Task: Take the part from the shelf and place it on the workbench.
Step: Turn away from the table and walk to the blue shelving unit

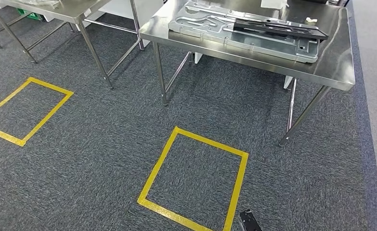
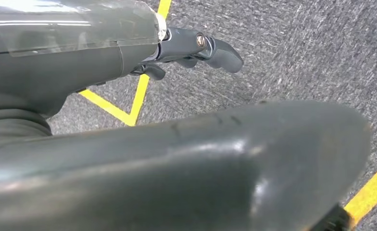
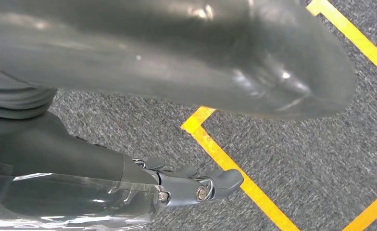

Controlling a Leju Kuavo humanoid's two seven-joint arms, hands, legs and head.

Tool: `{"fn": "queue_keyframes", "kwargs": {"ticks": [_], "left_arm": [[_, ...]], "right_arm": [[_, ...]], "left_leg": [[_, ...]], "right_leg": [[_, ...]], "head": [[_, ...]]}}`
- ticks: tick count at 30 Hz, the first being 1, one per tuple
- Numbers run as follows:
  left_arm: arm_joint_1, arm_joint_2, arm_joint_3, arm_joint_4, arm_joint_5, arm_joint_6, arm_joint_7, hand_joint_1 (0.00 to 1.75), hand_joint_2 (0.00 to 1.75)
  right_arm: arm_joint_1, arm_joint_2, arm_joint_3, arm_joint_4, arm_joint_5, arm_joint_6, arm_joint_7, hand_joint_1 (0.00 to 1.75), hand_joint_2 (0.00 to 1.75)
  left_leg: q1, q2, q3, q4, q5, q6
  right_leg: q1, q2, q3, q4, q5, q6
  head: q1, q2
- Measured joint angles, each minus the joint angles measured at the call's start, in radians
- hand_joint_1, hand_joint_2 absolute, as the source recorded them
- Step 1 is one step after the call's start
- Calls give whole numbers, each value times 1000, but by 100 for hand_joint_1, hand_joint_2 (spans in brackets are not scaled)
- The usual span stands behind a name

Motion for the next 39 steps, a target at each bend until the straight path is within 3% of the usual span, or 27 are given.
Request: {"fn": "queue_keyframes", "kwargs": {"ticks": [2,4,5,9,11,17,21,23,25,27,28,30,32,34,35,37,39], "left_arm": [[-1,0,0,0,0,0,0,0,0],[-3,0,0,0,0,0,0,0,0],[-3,0,0,0,0,0,0,0,0],[-1,-1,0,0,2,0,-2,0,0],[-2,-1,0,0,2,0,-6,0,0],[-4,-2,0,0,7,7,-15,0,0],[-4,-2,-3,0,6,6,-12,0,0],[-6,-2,-11,0,2,5,-8,0,0],[-7,-2,-17,0,0,3,-5,0,0],[-6,-2,-21,0,0,3,-4,0,0],[-5,-3,-22,0,0,3,-3,0,0],[-6,-4,-23,0,0,3,-3,0,0],[-9,-5,-24,0,0,3,-3,0,0],[-10,-6,-24,0,0,3,-3,0,0],[-9,-6,-25,0,0,3,-3,0,0],[-8,-6,-25,1,-1,3,-5,0,0],[-10,-6,-27,2,-1,3,-6,0,0]], "right_arm": [[-1,1,0,0,0,0,0,0,0],[-1,1,0,0,0,0,0,0,0],[-1,1,0,0,0,0,-1,0,0],[-2,1,1,0,-8,10,-6,0,0],[-2,0,1,0,-10,21,-13,0,0],[-1,-1,4,0,17,17,-24,0,0],[-2,-6,8,0,28,7,-6,0,0],[-1,-12,9,0,33,4,1,0,0],[0,-16,9,0,38,3,7,0,0],[2,-19,11,0,44,2,14,0,0],[2,-19,12,0,47,2,17,0,0],[2,-20,14,0,51,1,22,0,0],[1,-21,16,0,53,1,23,0,0],[1,-22,21,0,54,-2,25,0,0],[1,-22,23,0,55,-5,25,0,0],[1,-21,27,0,57,-14,24,0,0],[1,-20,27,0,56,-21,16,0,0]], "left_leg": [[-1,3,70,-143,56,6],[-4,3,100,-208,70,14],[-5,2,100,-211,71,18],[-9,1,99,-219,80,22],[-11,1,98,-219,80,25],[-18,2,89,-208,78,40],[-16,0,89,-215,84,52],[-10,-3,90,-223,92,60],[-8,-9,85,-224,95,63],[-8,-20,81,-223,97,60],[-8,-27,80,-222,98,58],[-6,-46,80,-219,99,52],[-5,-65,77,-216,101,40],[-3,-80,70,-217,105,25],[-2,-89,67,-219,108,18],[-1,-77,59,-210,102,6],[-1,-34,26,-135,56,-1]], "right_leg": [[2,0,-1,7,-4,6],[6,1,-4,12,-5,15],[7,1,-5,13,-5,20],[6,2,-8,8,-2,-2],[5,2,-8,6,1,-1],[-3,2,-10,-1,10,41],[-6,0,-10,1,7,55],[-7,1,-31,53,-33,60],[-9,2,-86,178,-106,63],[-10,2,-131,280,-143,64],[-12,3,-128,277,-130,63],[-16,19,-65,162,-65,60],[-18,59,-3,39,-23,55],[-13,74,10,7,-21,47],[-10,63,9,6,-18,39],[-11,42,10,0,-12,25],[-11,18,12,-7,-9,12]], "head": [[0,0],[0,0],[0,0],[0,0],[0,0],[0,0],[0,0],[0,0],[0,0],[0,0],[0,0],[0,0],[0,0],[0,0],[0,0],[0,0],[0,0]]}}
